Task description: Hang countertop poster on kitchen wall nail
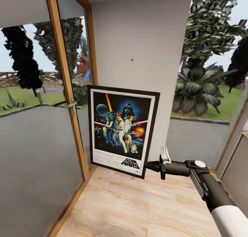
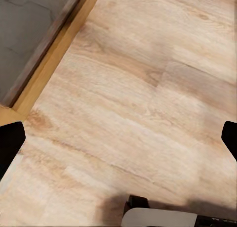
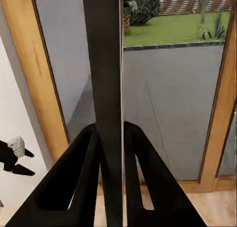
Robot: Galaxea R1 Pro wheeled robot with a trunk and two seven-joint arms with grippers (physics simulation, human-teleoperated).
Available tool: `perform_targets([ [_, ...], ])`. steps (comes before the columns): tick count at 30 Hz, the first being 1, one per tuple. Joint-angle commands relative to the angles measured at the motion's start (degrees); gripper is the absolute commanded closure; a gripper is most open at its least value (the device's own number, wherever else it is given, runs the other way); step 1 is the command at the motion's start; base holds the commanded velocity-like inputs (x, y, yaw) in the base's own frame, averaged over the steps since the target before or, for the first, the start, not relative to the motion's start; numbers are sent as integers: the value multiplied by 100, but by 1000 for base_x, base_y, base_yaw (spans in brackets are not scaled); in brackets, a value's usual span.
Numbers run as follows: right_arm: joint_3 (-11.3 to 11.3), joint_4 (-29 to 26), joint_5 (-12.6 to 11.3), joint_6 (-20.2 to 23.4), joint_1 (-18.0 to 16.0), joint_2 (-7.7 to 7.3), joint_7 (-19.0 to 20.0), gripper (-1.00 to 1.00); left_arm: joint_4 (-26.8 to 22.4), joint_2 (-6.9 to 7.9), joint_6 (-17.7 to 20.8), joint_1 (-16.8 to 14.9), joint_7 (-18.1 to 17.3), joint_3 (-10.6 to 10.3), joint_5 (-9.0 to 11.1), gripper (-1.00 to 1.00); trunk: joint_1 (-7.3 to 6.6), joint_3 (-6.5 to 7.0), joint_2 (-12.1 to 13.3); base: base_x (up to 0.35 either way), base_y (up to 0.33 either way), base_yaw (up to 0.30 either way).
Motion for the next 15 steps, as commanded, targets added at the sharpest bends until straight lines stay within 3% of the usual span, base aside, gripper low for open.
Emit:
perform_targets([
  [1, 16, 4, -42, 80, -3, -4, 16, 100, -1, -2, -8, 3, -39, 20, -1, -100, 5, 3, -2, 248, 277, -296],
  [15, 15, 4, -39, 81, -3, -4, 16, 100, -3, -2, -8, 3, -41, 22, -1, -100, 5, 40, -2, 248, 276, -297],
])
